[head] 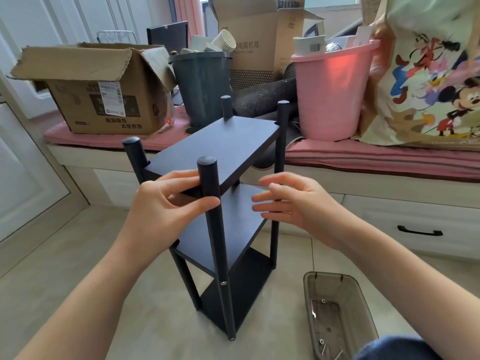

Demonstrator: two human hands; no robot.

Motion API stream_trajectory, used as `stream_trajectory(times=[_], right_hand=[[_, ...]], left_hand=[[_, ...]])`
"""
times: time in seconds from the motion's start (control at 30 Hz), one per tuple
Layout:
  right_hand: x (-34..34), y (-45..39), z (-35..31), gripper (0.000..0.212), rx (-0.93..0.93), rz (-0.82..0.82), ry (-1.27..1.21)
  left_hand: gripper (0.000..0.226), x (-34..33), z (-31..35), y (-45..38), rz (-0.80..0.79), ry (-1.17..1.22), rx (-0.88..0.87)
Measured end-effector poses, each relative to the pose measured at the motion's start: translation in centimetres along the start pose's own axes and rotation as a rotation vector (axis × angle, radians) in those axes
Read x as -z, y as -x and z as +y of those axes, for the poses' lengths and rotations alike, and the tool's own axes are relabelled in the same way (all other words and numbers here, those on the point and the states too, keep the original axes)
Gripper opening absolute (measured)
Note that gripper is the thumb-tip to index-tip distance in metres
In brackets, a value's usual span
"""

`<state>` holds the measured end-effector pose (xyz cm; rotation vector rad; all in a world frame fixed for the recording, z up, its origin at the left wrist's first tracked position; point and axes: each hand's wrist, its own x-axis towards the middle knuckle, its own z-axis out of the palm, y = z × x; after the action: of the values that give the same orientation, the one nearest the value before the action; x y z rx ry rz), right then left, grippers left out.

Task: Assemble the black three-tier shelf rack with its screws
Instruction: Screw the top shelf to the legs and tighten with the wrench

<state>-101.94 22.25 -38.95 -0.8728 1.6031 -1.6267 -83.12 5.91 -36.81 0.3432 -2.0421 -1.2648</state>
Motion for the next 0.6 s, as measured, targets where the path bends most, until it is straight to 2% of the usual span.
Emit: stream_trajectory(times=[0.27, 0.53, 0.6], right_hand=[[7.4, 1.4, 11.1, 0.016, -0.38, 0.035, 0.155], [12.1, 2.0, 24.3, 0.011, -0.651, 0.17, 0.331], [12.9, 2.3, 26.9, 0.017, -0.677, 0.181, 0.447]], left_hand=[[0.033, -1.7, 0.5, -0.2, 0.044, -0.011, -0.028], [0.036, -4.4, 0.9, -0.1, 0.075, -0.078, -0.067], [0.037, -4.9, 0.9, -0.1, 0.086, -0.085, -0.067]])
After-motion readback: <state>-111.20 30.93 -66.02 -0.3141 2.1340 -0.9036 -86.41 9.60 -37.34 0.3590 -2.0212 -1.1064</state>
